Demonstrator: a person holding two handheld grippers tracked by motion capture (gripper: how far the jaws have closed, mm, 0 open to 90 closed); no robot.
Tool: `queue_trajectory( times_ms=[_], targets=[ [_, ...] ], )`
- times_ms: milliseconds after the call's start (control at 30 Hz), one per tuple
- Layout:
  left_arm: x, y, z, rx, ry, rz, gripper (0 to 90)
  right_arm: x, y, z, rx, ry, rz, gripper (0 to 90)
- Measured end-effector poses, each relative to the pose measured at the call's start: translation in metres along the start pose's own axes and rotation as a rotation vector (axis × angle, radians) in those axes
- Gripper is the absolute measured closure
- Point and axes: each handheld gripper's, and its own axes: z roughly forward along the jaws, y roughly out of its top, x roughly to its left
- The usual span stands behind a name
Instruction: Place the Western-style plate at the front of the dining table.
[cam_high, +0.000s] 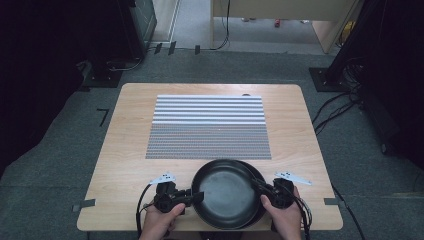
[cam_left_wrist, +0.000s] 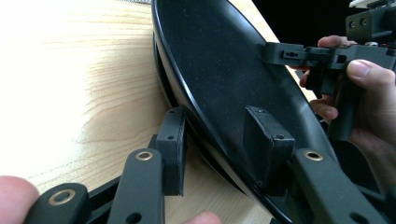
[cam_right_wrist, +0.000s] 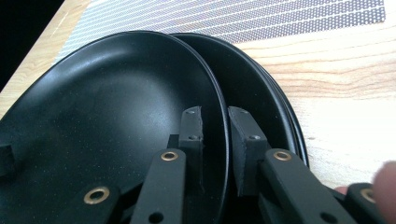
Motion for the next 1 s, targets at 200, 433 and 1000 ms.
queue_trajectory(
  times_ms=[200, 433, 1000],
  targets=[
    [0.001, -0.003, -0.001, -0.002, -0.018, -0.011, 59.6, -0.003, 0.002, 0.004, 0.009, 0.028, 0.043, 76.4],
    [-0.001, -0.006, -0.004, -0.002, -0.012, -0.007, 59.3, 0.000, -0.002, 0.005, -0.021, 0.023, 0.057, 76.7],
    [0.002, -0.008, -0.012, -0.013, -0.004, -0.006, 64.0, 0.019, -0.002, 0.005, -0.063, 0.004, -0.018, 76.4]
  ],
)
